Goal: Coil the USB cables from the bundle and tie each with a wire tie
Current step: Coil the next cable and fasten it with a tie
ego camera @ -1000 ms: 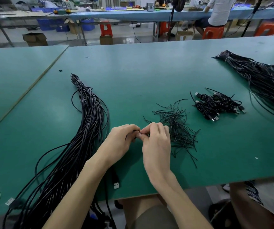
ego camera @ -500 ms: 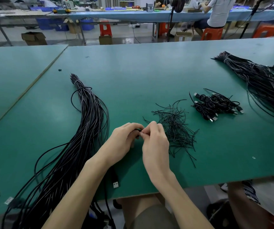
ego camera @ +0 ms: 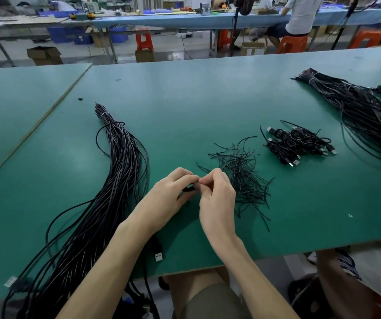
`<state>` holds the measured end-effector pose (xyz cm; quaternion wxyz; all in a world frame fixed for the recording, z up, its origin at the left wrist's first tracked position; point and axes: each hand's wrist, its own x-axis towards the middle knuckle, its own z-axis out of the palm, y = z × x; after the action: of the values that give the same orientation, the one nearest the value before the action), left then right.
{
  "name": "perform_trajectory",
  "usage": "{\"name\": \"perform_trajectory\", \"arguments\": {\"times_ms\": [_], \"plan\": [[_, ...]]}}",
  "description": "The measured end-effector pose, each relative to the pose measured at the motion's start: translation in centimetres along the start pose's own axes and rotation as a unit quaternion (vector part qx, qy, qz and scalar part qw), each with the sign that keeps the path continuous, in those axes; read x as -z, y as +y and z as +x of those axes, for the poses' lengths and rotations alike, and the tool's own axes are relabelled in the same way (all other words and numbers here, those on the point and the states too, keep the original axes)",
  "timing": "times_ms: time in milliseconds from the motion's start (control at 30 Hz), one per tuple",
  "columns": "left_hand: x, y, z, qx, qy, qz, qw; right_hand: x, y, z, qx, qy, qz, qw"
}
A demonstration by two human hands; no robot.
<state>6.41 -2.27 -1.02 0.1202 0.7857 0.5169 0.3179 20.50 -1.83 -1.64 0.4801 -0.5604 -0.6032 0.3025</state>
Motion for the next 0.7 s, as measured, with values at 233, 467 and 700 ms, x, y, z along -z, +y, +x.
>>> {"name": "perform_trajectory", "arguments": {"times_ms": [233, 467, 700], "plan": [[0.42, -0.55, 0.13, 0.015, 0.009, -0.045, 0.999, 0.35, 0.06, 0.25, -0.027, -0.021, 0.066, 0.997], [0.00, -0.05, 0.35, 0.080, 0.053, -0.147, 0.984, 0.39, 0.03, 0.11, -0.026, -0.036, 0.068, 0.997], [-0.35, 0.03, 0.45, 0.097, 0.113, -0.132, 0.980, -0.33, -0.26, -0.25, 0.037, -0.059, 0.020, 0.997]]}}
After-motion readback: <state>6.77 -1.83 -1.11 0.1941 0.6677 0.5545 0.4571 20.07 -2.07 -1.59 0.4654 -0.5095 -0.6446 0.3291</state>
